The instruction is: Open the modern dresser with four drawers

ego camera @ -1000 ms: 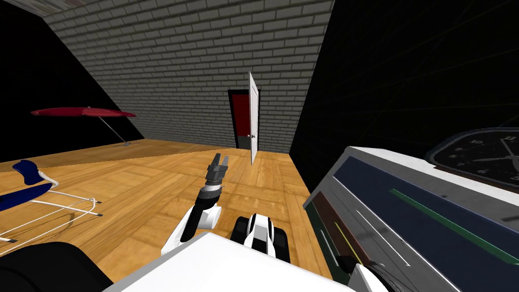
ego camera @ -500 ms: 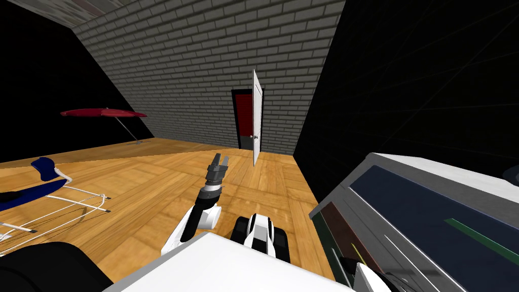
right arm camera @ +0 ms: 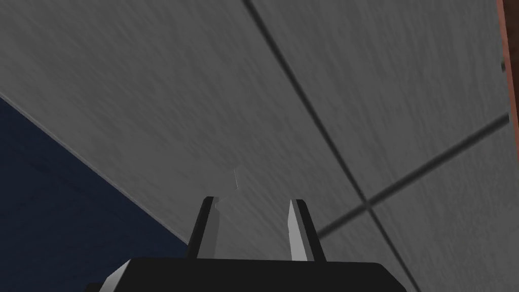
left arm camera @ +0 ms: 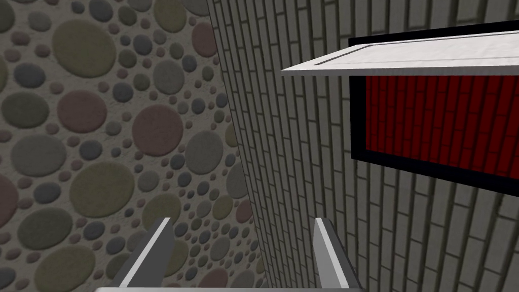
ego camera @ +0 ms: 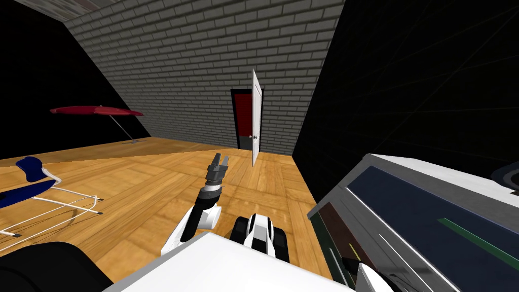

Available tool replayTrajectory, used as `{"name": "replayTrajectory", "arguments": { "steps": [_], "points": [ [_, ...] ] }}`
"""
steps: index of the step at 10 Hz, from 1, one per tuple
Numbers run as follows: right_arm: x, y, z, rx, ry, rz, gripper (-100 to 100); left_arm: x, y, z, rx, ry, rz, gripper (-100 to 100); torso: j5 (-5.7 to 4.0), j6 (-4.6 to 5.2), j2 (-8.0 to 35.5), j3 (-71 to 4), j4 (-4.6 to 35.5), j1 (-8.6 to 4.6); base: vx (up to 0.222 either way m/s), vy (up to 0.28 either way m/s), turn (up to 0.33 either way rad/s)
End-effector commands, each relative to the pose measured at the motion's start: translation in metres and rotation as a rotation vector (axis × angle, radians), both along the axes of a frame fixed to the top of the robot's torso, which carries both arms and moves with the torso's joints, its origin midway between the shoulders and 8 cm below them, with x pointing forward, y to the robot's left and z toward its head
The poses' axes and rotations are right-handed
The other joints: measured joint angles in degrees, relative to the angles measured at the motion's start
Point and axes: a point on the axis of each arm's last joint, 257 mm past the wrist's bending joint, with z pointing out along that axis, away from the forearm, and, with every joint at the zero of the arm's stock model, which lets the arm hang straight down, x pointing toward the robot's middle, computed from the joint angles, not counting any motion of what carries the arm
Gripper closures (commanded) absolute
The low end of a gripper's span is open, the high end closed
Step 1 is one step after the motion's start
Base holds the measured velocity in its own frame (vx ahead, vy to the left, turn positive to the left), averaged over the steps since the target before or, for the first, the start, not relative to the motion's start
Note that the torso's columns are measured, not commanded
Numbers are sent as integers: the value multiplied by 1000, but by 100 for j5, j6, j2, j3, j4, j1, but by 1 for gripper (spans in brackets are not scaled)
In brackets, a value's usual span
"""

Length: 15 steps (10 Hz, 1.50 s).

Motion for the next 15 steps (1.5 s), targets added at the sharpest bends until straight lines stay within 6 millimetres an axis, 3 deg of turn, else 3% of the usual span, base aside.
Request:
{"name": "replayTrajectory", "arguments": {
  "steps": [1, 5, 7, 8, 15],
  "points": [
    [6, 6, -3, 13, 2, 9, 100, 0, 0, 0, 0, 0, 0, 0, 6, 2, -4, -4, 4, -1, -3, 197, -7],
    [8, 8, 0, 9, 7, 6, 100, 0, 0, 0, 0, 0, 0, 0, 32, 18, 17, -6, 9, -35, -21, 162, 0],
    [11, 12, -1, 12, 7, 8, 100, 0, 0, 0, 0, 0, 0, 0, 22, 14, 9, -3, 5, 10, -11, 204, 3],
    [16, 2, 8, 3, 7, 10, -100, 0, 0, 0, 0, 0, 0, 0, 25, 15, 17, -1, 6, 1, -29, 123, -29],
    [67, -43, 49, -6, 9, 44, -100, 0, 0, 0, 0, 0, 0, 0, 64, 28, 28, -7, 13, 26, -39, 59, -49]
  ]
}}
